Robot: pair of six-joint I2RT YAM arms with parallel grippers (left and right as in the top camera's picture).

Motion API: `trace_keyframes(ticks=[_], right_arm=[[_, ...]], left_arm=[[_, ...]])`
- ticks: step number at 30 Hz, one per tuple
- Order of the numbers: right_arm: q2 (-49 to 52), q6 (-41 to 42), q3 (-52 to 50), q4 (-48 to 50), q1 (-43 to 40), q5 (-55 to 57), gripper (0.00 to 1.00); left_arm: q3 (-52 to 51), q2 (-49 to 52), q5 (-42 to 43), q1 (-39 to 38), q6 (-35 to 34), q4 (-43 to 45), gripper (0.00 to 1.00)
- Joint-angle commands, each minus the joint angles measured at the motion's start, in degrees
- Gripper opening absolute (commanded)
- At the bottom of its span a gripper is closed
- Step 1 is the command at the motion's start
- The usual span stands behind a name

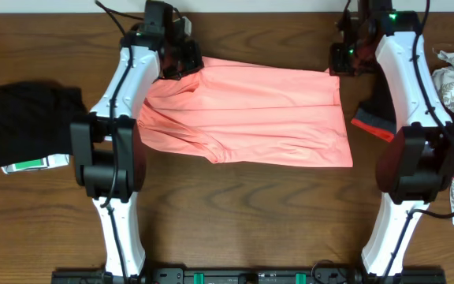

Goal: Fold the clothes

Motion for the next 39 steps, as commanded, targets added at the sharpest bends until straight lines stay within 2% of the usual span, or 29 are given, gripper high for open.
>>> trace_keyframes(ticks=[1, 8, 20, 39], right_arm=[[-1.3, 0.2, 0.1, -1.4, -1.4, 0.4, 0.01], [-1.3, 0.2, 0.1, -4.3, -2.1, 0.4, 0.01], [-1.3, 0.2, -1.1, -8.3, -2.3, 2.9, 0.01], [-1.3, 0.2, -14.2, -5.4, -2.3, 3.4, 0.01]], left_arm=[[0.2, -2.6, -1.3, 0.4, 1.8, -3.0, 0.06], [0.1, -3.1, -1.7, 0.4, 3.1, -12.7, 0.06], [0.1, -3.1, -1.7, 0.4, 5.3, -19.9, 0.06], [-0.2, -3.1, -2.2, 0.4, 6.7, -31.6, 0.07]])
